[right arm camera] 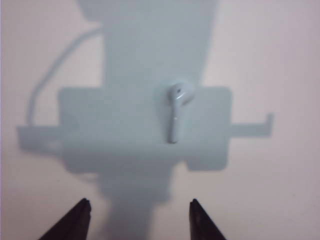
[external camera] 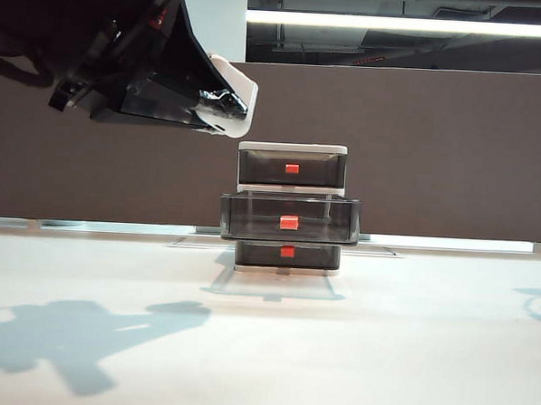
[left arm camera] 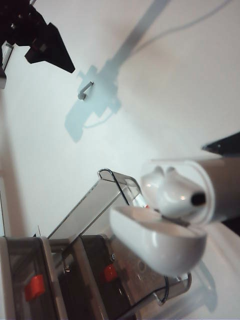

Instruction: Pick up the earphone case on the table, open the lid, insert the wireless earphone on the table into it, close the lid, put the earphone case into the second layer of the drawer, and finally close the drawer.

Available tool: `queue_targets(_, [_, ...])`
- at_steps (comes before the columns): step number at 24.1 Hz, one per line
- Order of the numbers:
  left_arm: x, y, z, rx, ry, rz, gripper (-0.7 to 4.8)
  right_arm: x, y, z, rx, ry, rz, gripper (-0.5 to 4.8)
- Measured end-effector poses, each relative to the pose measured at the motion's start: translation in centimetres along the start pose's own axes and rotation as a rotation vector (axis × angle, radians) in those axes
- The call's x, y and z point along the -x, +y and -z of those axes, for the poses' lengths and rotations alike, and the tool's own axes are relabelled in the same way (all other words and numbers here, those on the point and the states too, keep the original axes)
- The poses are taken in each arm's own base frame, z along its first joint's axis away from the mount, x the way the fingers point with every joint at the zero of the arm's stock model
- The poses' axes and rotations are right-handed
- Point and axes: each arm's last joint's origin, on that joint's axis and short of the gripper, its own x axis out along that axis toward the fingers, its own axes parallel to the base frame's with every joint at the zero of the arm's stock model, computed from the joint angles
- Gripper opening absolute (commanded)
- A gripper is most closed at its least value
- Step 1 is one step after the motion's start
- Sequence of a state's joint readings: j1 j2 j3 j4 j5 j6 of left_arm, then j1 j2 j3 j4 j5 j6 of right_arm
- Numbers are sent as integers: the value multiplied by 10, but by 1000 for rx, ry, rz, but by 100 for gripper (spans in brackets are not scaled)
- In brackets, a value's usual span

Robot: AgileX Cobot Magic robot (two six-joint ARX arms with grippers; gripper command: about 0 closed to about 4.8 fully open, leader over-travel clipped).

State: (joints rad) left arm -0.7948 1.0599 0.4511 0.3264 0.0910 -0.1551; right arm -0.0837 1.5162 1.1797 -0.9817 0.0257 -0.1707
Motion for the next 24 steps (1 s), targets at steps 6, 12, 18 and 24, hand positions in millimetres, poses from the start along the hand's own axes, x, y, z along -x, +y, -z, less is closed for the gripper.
queue_targets(6, [0,0,0,0,2,0,12,-12,-12,-4,2,24,2,260])
queue_targets(12, [0,0,0,0,2,0,12,-24,-14,-11,7,-7,-76,260])
queue_targets(18, [0,0,0,0,2,0,12,-40,-16,-16,9,16,-87,260])
queue_targets(24, [0,0,0,0,2,0,12,-54,-20,-19,-4,35,-100,238])
